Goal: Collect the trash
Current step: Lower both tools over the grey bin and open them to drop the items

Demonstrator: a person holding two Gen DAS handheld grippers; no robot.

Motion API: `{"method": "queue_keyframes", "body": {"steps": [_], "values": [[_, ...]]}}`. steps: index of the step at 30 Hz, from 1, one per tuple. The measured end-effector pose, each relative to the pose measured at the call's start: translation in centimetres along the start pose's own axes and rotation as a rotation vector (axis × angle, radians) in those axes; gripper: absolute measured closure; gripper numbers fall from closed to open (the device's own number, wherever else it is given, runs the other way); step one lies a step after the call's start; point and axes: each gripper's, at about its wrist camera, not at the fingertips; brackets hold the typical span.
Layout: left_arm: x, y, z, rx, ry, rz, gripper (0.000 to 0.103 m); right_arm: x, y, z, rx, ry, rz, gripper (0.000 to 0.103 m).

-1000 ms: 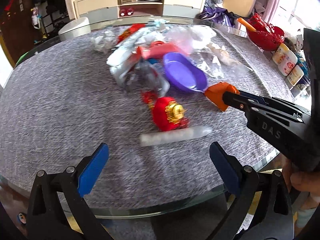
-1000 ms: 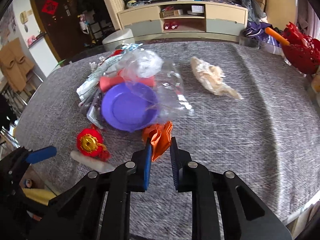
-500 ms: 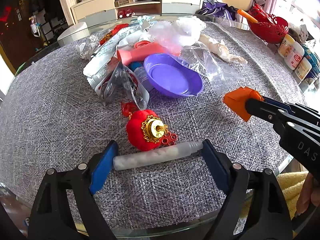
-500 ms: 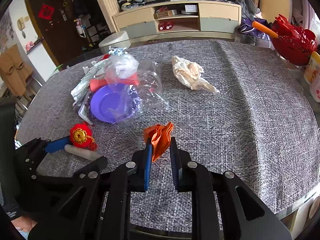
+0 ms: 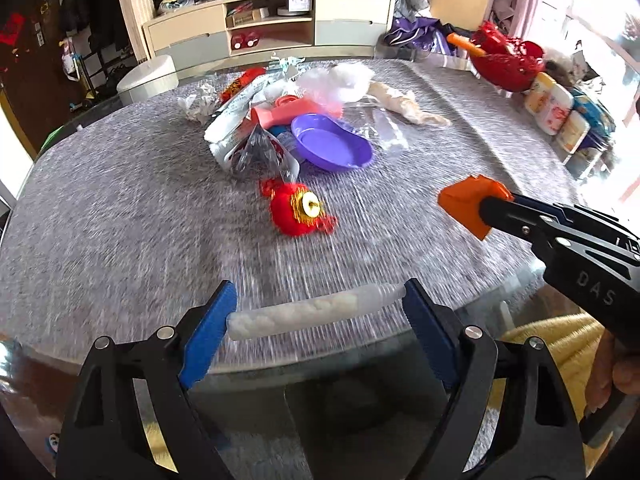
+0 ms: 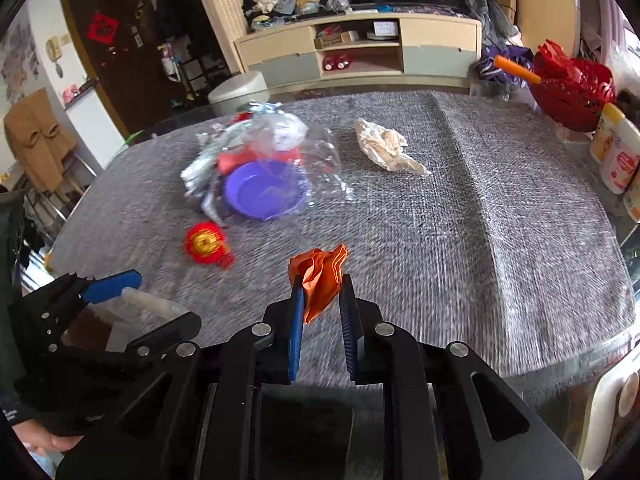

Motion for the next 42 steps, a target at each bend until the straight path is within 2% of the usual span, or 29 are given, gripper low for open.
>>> {"method": "queue_keyframes", "body": {"steps": [5,8,11,18,24,34,35,36,38,40,42], "values": [[-0.3,2.5,-2.7,0.007,0.011,-0.026,0.023,1.3,2.0,-2.5,0.013,0.013,-0.001,0.084],[-1.0,3.7,-4.6,0.014,-0.005,-0.012,0.023,2.1,2.5,-4.1,0.036,0.022,0.004,0.084],[-1.0,4.4,-6.8,0.035,0.011,-0.031,0.023,2.6,2.5,-6.2,0.079,0.019,0.003,0.084],[-0.7,2.4,-11.6,0.133,0.087,-0.124,0.023,3.1,0.3,-10.6,0.222,0.007,0.034,0.083],[-0.5,-0.5,-14.7,0.227,0.114,-0.166,0.023,2.3,-3.1,-13.7,0.347,-0.044,0.031,0.082],[-0.8,-2.2,-16.6,0.288,0.094,-0.178,0.022,2.6,-3.7,-14.3,0.378,-0.054,0.028,0.081],[-0.8,-2.2,-16.5,0.288,0.090,-0.178,0.022,2.6,-3.7,-14.1,0.377,-0.055,0.026,0.076],[-0.8,-2.2,-16.4,0.288,0.086,-0.175,0.022,2.4,-3.6,-14.0,0.372,-0.065,0.026,0.064],[-0.7,-2.1,-16.4,0.289,0.082,-0.171,0.021,2.3,-3.4,-13.7,0.364,-0.083,0.030,0.048],[-0.6,-2.0,-16.3,0.287,0.079,-0.168,0.016,2.1,-3.2,-13.3,0.352,-0.091,0.024,0.046],[-0.5,-1.7,-16.2,0.281,0.074,-0.162,0.010,1.8,-2.8,-12.9,0.337,-0.099,0.017,0.038]]}}
Point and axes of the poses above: each gripper's, at about its wrist camera, not at the fingertips, and y roughly against the way its jaws point, x to its left, z to its top, and after that the axes turned 2 degrees about -x, right-handed
